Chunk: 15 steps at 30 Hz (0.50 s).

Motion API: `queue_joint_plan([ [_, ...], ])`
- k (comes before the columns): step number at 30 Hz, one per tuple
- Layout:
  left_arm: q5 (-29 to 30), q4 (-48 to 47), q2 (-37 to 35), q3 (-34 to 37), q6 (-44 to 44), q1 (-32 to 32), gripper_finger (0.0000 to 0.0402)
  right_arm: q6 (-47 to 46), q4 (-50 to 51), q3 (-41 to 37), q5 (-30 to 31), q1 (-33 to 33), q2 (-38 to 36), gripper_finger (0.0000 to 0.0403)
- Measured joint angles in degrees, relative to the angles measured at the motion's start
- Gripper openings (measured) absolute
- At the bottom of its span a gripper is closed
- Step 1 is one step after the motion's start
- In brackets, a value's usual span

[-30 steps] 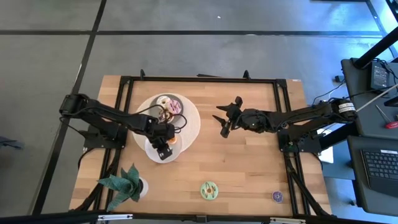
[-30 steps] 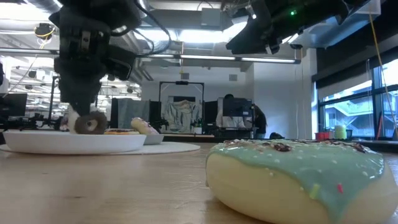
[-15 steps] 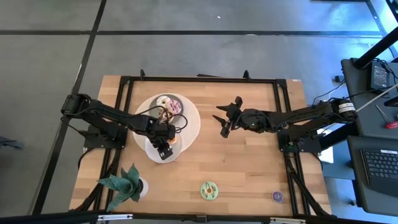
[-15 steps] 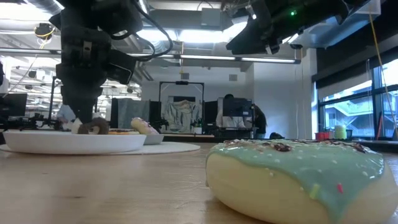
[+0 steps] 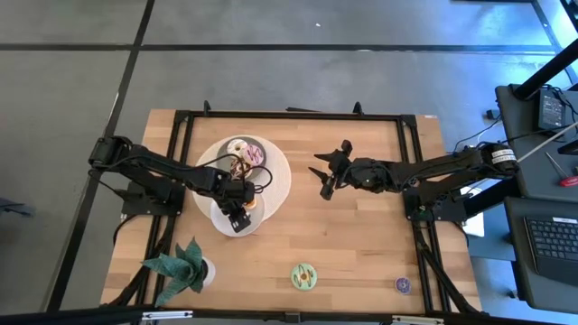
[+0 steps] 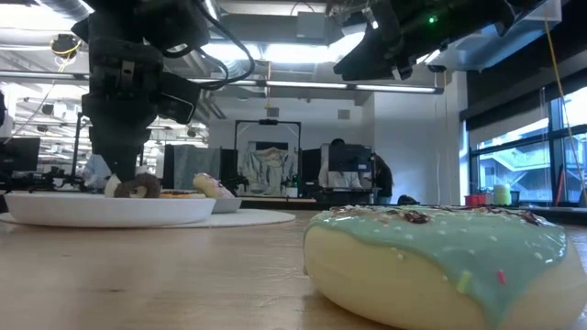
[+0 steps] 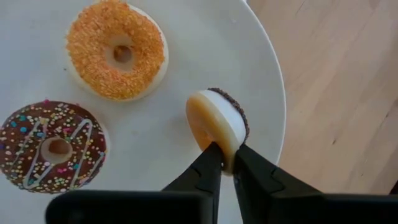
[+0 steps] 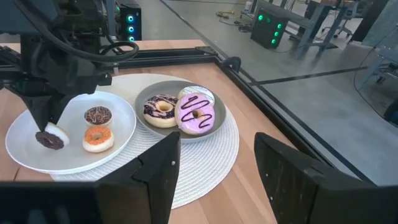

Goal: Pick & Place donuts
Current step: Put the small dark brown donut on the white plate

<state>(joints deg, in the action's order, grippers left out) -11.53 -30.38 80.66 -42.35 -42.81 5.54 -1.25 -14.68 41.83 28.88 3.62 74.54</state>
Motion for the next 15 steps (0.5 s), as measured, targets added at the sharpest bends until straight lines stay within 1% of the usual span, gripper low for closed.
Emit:
queue_joint_plan([
  [15,-0.04,-0.01,-0.02,0.0,0.02,0.0,0.0058,0.02,0.02,0.0,0.0,0.02,0.0,0.0207],
])
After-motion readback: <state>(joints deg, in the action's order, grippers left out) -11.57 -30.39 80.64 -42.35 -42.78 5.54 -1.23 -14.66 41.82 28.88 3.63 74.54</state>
